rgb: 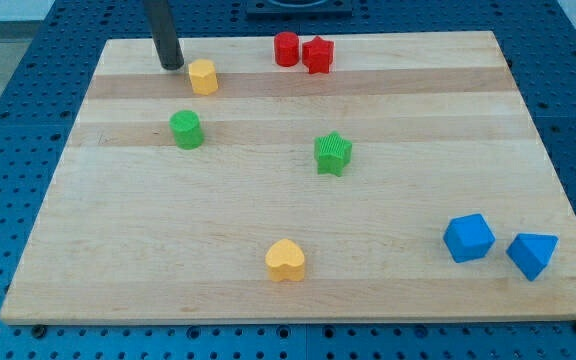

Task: Push the yellow hexagon towards the center

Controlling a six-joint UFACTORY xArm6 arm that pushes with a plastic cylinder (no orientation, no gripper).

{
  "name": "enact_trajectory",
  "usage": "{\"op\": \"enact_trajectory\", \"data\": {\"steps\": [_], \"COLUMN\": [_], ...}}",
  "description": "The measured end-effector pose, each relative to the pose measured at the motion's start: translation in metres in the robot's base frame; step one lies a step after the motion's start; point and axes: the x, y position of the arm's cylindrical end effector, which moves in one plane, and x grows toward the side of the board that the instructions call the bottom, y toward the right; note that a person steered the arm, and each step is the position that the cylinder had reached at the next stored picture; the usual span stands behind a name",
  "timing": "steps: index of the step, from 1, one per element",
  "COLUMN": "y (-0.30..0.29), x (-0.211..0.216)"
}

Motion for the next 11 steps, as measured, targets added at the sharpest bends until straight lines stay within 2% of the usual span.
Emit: {"op": "enact_trajectory", "data": {"steps": [3, 4, 5, 8, 11], "y": [0.092, 0.101, 0.097, 0.06, 0.075], "x": [0.016, 0.034, 0.053, 0.053, 0.09]}}
